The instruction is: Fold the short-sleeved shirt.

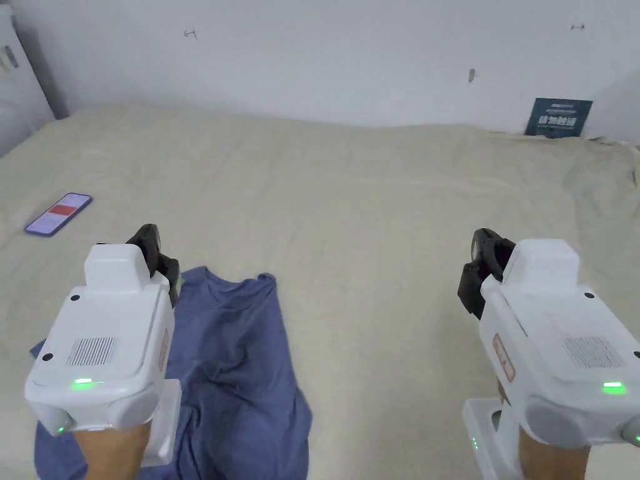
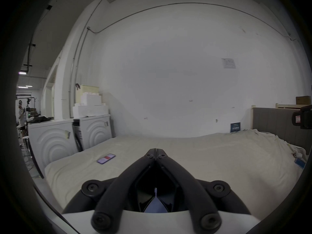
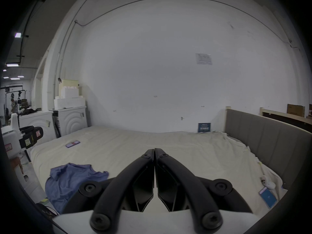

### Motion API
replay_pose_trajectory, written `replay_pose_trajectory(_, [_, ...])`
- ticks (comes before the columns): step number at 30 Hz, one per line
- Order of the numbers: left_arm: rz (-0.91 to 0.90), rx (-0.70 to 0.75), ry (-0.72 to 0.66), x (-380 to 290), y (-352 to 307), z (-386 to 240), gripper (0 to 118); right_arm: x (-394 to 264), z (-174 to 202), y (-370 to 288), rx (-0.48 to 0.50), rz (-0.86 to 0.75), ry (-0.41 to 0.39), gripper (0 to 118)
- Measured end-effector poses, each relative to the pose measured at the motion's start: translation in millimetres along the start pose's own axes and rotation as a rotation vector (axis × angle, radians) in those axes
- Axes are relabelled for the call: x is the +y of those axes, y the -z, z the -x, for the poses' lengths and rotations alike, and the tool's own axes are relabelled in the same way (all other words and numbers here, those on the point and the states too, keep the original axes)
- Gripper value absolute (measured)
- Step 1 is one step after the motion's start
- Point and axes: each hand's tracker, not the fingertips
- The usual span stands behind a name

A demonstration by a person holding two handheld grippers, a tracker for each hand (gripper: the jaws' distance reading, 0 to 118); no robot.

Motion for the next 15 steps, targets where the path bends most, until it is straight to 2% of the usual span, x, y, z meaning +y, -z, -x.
replay_pose_trajectory(9, [0.028,0.214,0.009,-4.2,-28.7,88.4,0,1.8,76.9,32.4,0.198,-0.003,-0.005,0])
replay_pose_trajectory(15, [0.034,0.318,0.021,-5.8,-55.0,131.7,0,-0.4,120.0,42.7,0.285,0.0,-0.01,0])
